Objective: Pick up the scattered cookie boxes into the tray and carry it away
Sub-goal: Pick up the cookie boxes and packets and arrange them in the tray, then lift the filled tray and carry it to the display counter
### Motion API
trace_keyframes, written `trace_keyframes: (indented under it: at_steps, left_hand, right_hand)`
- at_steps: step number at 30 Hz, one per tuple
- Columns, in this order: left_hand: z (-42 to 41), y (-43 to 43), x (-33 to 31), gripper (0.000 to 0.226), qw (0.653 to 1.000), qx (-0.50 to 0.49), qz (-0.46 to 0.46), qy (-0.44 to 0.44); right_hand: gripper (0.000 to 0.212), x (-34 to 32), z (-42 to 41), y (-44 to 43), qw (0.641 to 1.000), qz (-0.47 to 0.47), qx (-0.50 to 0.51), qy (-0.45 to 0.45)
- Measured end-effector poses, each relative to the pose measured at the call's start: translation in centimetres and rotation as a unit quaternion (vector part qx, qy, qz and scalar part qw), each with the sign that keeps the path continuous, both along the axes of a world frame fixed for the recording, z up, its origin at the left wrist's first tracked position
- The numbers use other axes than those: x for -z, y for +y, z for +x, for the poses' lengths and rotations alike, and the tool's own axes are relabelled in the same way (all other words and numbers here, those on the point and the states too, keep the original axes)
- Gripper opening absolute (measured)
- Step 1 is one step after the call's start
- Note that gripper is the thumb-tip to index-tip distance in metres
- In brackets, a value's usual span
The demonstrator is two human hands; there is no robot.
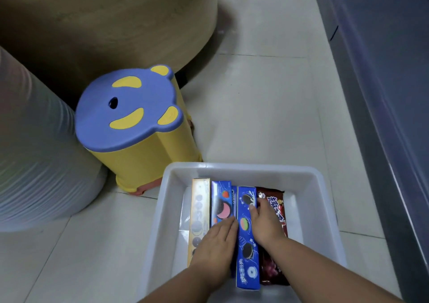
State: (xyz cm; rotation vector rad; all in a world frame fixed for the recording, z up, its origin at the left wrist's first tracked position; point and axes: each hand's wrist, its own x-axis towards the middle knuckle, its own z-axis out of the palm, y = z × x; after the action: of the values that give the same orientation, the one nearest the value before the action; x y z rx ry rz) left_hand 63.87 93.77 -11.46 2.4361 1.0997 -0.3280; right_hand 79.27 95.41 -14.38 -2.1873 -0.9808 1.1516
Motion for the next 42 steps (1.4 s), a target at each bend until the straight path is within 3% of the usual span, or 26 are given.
trace_keyframes:
  at_steps: [2,5,9,11,13,16,19,21,23,25,28,33,37,42]
  left_hand:
    - [-0.9,0.1,-0.3,0.091,0.999,-0.003,0.023,-0.038]
    - [-1.5,0.5,-0.2,0.068,0.999,0.002,-0.028,-0.042]
    - [-2.4,1.0,-0.2,0.050,0.996,0.024,0.011,-0.083]
    - [-2.5,1.4,0.0,0.055,0.993,-0.025,0.096,-0.070]
    - [-2.5,1.8,0.0,0.065,0.983,-0.145,0.108,-0.025]
    - [-2.4,1.8,0.9,0.086,0.967,-0.250,0.040,0.011]
    - [-2.1,1.7,1.5,0.090,0.961,-0.273,-0.020,-0.033]
    - [-1.9,1.8,1.1,0.089,0.949,-0.303,-0.017,-0.090]
    - [-2.7,2.3,0.3,0.085,0.925,-0.359,0.025,-0.126]
    - [-4.6,3.7,-0.4,0.074,0.912,-0.380,0.105,-0.111]
    - [-8.6,5.8,-1.0,0.057,0.889,-0.413,0.187,-0.059]
    - [-9.4,4.3,-0.5,0.052,0.839,-0.534,-0.008,-0.105]
    - [-8.2,3.2,-0.2,0.044,0.832,-0.547,-0.005,-0.093]
    - [-8.0,3.4,-0.1,0.041,0.846,-0.531,0.019,-0.032]
  right_hand:
    - [0.027,0.1,-0.3,0.1,1.000,0.009,0.005,-0.005]
    - [0.025,0.2,-0.7,0.2,0.999,0.024,0.018,-0.013]
    - [0.027,0.5,-1.0,0.1,0.999,0.016,0.020,-0.025]
    - [0.028,0.7,-0.9,0.1,0.999,0.013,0.021,-0.020]
    - [0.027,0.9,-0.9,0.0,1.000,0.010,0.025,-0.007]
    - [0.026,1.0,-0.9,-0.2,1.000,-0.001,0.029,-0.001]
    - [0.024,0.5,-0.8,-0.5,0.999,-0.002,0.032,-0.002]
    - [0.025,-0.6,0.0,-1.1,0.998,0.028,0.034,-0.055]
    - [0.029,-2.3,1.8,-2.1,0.982,0.080,0.014,-0.168]
    - [0.037,-4.2,4.5,-3.1,0.960,0.109,-0.003,-0.258]
    - [0.053,-5.8,9.2,-4.5,0.952,0.065,0.037,-0.296]
    - [0.069,-5.2,10.8,-7.8,0.981,-0.074,0.052,-0.170]
    - [0.068,-4.7,8.6,-8.8,0.984,-0.084,0.040,-0.155]
    - [0.062,-4.2,8.5,-8.8,0.964,-0.092,-0.006,-0.248]
